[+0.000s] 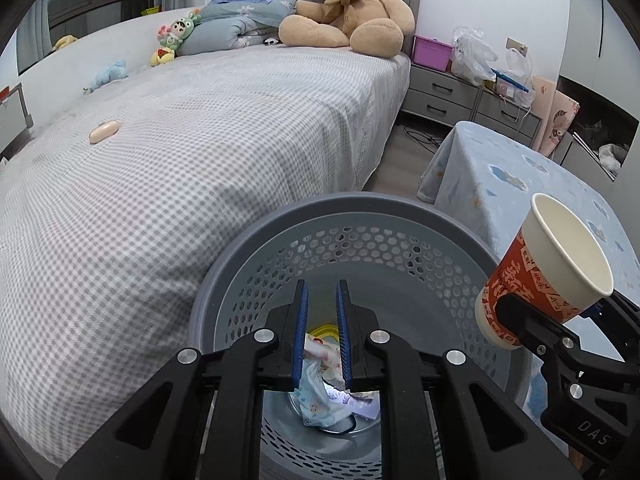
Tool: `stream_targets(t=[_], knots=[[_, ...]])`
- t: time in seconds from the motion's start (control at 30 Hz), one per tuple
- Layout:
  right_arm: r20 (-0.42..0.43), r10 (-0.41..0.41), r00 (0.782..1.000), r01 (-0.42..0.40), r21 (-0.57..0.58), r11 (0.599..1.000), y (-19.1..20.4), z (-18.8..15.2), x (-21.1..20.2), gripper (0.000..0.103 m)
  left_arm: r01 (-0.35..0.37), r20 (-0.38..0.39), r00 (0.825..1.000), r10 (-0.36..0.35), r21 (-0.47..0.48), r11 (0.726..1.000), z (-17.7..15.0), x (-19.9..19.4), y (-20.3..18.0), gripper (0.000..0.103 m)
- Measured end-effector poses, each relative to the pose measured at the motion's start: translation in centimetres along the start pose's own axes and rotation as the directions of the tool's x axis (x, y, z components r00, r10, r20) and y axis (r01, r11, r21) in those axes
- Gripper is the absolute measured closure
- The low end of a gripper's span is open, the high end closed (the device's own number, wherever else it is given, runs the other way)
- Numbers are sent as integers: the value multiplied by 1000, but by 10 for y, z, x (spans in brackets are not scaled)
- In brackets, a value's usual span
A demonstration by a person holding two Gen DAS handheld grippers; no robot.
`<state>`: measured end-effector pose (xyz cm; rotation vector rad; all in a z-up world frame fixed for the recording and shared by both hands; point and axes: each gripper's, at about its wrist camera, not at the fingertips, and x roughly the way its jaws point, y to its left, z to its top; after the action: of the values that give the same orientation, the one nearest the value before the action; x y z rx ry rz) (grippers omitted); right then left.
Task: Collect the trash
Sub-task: 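Carry the strip and cup over the basket and open both tools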
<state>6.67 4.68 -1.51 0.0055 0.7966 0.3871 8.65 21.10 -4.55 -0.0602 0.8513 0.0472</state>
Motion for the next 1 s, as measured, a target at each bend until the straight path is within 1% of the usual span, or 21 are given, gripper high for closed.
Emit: stream_targets(t=[0.13, 0.2, 0.23, 0.27, 0.3, 0.33, 0.53, 0.77, 1.0], knots=[[-8, 6, 1000, -6, -2, 1000, 1, 0, 3, 43, -9, -6, 1000, 9, -9, 1000, -1, 3, 2, 90], [-13, 8, 1000, -9, -7, 1000, 2, 1, 4, 43, -12, -5, 1000, 12, -11, 1000, -2, 3, 2, 87], [-12, 9, 1000, -9, -8, 1000, 2, 1, 4, 40, -14, -5, 1000, 14, -13, 1000, -2, 3, 2, 85], [-10, 8, 1000, -8, -8, 1000, 2, 1, 4, 34, -18, -4, 1000, 18, -15, 1000, -3, 3, 3, 80], [-6, 8, 1000, -8, -8, 1000, 2, 1, 3, 32, -22, -2, 1000, 22, -18, 1000, -4, 2, 3, 76], [-1, 8, 1000, -8, -7, 1000, 2, 1, 2, 30, -26, 0, 1000, 26, -21, 999, -4, 2, 4, 75], [3, 4, 1000, -4, -7, 1000, 2, 1, 1, 30, -39, 9, 999, 39, -33, 999, -7, -2, 9, 65], [1, 1, 1000, -1, -10, 1000, 4, 0, 0, 30, -50, 23, 998, 51, -38, 998, -9, -7, 12, 46], [-3, -4, 1000, 4, -7, 1000, 3, -3, -1, 29, -58, 26, 998, 59, -47, 997, -8, -9, 15, 35]])
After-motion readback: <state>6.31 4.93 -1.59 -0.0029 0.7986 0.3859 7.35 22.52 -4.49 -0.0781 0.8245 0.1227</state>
